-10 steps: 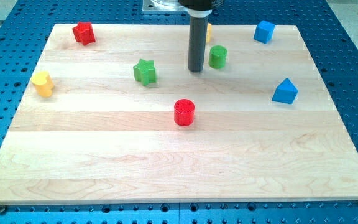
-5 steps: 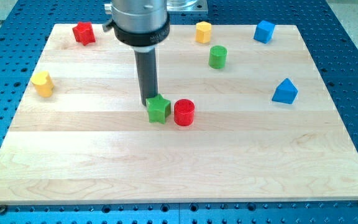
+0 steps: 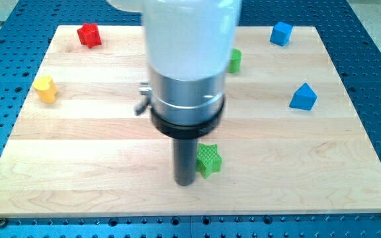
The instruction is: Move the green star parallel to the triangle
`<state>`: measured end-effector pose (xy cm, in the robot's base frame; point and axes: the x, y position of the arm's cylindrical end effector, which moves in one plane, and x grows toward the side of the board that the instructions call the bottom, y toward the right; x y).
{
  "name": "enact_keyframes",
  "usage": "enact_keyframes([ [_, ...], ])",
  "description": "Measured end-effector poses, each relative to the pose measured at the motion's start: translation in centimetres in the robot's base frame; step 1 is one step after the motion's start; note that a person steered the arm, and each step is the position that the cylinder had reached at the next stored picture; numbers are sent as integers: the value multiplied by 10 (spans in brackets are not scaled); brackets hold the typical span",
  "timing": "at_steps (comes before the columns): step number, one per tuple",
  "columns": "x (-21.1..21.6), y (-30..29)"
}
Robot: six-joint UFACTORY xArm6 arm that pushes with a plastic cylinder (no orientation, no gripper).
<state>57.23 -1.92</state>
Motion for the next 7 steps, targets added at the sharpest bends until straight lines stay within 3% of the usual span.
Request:
enact_keyframes([
  [1, -10, -21],
  [3, -17, 110],
  [4, -29, 82],
  [5, -28, 149],
  [7, -57, 189],
])
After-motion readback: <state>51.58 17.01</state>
